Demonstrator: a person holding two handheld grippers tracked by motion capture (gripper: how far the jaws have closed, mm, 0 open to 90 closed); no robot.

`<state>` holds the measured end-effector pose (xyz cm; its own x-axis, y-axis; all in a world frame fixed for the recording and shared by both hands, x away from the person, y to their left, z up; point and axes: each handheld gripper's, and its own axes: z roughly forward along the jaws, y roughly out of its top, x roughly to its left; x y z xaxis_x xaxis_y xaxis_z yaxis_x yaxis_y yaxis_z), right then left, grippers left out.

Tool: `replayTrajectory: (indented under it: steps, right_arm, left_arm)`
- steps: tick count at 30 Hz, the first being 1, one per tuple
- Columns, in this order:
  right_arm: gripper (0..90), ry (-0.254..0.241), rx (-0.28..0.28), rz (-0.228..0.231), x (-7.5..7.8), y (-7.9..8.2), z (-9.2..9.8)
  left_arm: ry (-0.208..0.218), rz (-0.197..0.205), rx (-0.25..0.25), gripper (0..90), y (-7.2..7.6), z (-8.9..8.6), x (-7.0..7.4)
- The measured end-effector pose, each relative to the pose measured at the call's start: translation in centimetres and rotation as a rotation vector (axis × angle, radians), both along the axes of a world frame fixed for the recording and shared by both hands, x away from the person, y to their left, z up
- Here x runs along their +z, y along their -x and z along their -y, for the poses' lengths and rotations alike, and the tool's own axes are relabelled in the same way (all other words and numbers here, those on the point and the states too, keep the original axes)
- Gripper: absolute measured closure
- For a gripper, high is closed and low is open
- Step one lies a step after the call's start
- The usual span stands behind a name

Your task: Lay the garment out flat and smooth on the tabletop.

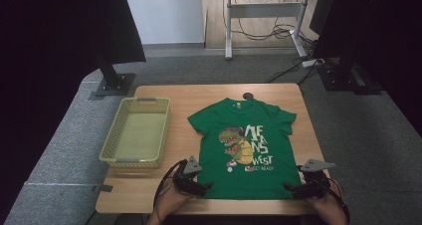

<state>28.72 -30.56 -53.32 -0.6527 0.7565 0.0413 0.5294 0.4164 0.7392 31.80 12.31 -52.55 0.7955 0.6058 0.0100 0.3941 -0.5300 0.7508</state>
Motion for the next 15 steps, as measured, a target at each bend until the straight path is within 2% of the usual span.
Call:
replayTrajectory:
  steps: [1,2,3,5,6,7,8,9,10,12,15]
  right_arm:
    - [7.5,0.001,-0.022,0.020,0.6,-0.4,0.1]
    - [7.5,0.001,-0.022,0.020,0.6,-0.4,0.1]
    - [7.4,-0.010,-0.041,0.036,0.9,-1.1,0.1]
    - [7.4,-0.013,-0.047,0.039,1.0,-1.3,0.1]
    - [7.4,-0.013,-0.047,0.039,1.0,-1.3,0.1]
    - [7.4,-0.013,-0.047,0.039,1.0,-1.3,0.1]
    - [7.4,-0.021,-0.058,0.047,1.0,-1.9,0.0]
    - [7.4,-0.021,-0.058,0.047,1.0,-1.9,0.0]
    - [7.4,-0.021,-0.058,0.047,1.0,-1.9,0.0]
    - [7.5,-0.008,-0.082,0.041,0.6,-3.9,-0.6]
    - [7.6,-0.007,-0.086,0.040,0.5,-4.2,-0.6]
  left_arm:
    - [0.000,0.008,0.006,11.8,-0.2,0.0,0.2]
    - [0.000,0.008,0.006,11.9,-0.2,0.0,0.2]
    - [-0.009,0.024,0.027,12.3,-1.0,-0.1,0.5]
    - [-0.009,0.024,0.027,12.4,-1.0,-0.1,0.5]
    - [-0.024,0.030,0.048,12.4,-1.8,-0.2,0.4]
    - [-0.024,0.030,0.048,12.5,-1.8,-0.2,0.4]
    - [-0.024,0.030,0.048,12.5,-1.8,-0.2,0.4]
    - [-0.028,0.030,0.078,12.5,-3.0,-0.6,-0.3]
    - [-0.028,0.030,0.078,13.0,-3.0,-0.6,-0.3]
    - [-0.039,0.023,0.103,13.2,-3.8,-1.1,-1.1]
    - [-0.042,0.019,0.118,13.2,-4.1,-1.5,-1.6]
